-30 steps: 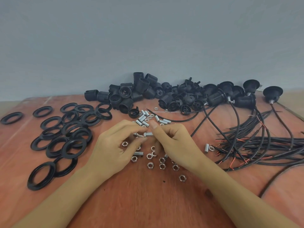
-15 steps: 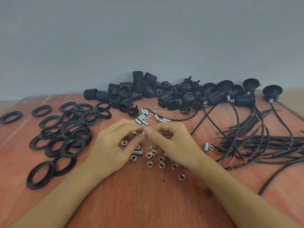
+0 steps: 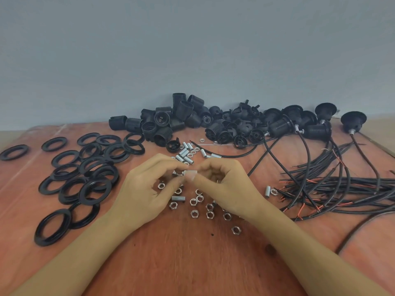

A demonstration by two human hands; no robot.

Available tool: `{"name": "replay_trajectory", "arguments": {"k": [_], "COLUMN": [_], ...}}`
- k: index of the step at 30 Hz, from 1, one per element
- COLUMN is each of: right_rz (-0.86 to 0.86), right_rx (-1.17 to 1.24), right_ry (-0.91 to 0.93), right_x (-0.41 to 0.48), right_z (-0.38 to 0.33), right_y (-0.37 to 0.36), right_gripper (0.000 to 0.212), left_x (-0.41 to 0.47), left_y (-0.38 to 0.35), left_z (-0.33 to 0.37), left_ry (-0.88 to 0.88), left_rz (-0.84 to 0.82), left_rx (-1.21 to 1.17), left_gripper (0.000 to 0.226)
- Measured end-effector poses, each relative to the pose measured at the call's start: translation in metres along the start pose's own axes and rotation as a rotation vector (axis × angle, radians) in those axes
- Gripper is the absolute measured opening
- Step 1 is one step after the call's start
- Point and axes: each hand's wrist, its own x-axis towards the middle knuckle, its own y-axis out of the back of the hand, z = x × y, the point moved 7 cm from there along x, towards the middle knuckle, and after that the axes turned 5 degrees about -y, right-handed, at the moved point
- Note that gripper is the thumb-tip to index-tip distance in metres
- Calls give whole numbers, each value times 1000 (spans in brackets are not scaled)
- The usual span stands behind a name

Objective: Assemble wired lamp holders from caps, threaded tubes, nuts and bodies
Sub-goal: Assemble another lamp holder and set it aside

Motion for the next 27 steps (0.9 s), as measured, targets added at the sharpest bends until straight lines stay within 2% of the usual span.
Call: {"name": "replay_trajectory", "arguments": {"k": [1, 2, 5, 6, 9, 10, 13, 14, 17, 18, 21, 24, 25, 27], "right_rz": [-5, -7, 6, 19, 21, 20, 47, 60, 55, 49, 65, 55, 52, 67], "right_rx": [-9, -15, 17, 19, -17, -19, -6, -10, -34, -38, -39, -36, -30, -11], "right_ry": [-1, 5, 8, 6, -22, -14, 6, 4, -12, -5, -2, -17, -11, -5], "right_x": [0, 1, 0, 0, 1, 1, 0, -1, 0, 1, 1, 0, 0, 1], "right_z": [0, 2, 3, 3, 4, 4, 3, 3, 2, 3, 2, 0, 0, 0], "right_y": [0, -1, -1, 0, 1, 2, 3, 4, 6, 6, 7, 5, 5, 7], "right_gripper": [10, 13, 39, 36, 4, 7, 39, 39, 12, 12, 34, 14, 14, 31], "left_x": [0, 0, 0, 1, 1, 1, 1, 1, 1, 1, 1, 1, 1, 0], "left_y": [1, 1, -1, -1, 1, 1, 0, -1, 0, 0, -1, 0, 0, -1], "left_z": [-1, -1, 1, 1, 0, -1, 0, 1, 1, 0, 1, 0, 0, 1], "left_ry": [4, 6, 2, 2, 11, 15, 17, 15, 16, 19, 20, 18, 17, 15], "left_rz": [0, -3, -14, -13, -3, -4, -13, -17, -21, -22, -19, -18, -21, -32], "left_rx": [3, 3, -1, 0, -1, -1, -9, -8, -2, -1, -6, -6, -12, -19], "left_gripper": [17, 17, 18, 18, 16, 17, 17, 17, 16, 17, 19, 17, 17, 17]}}
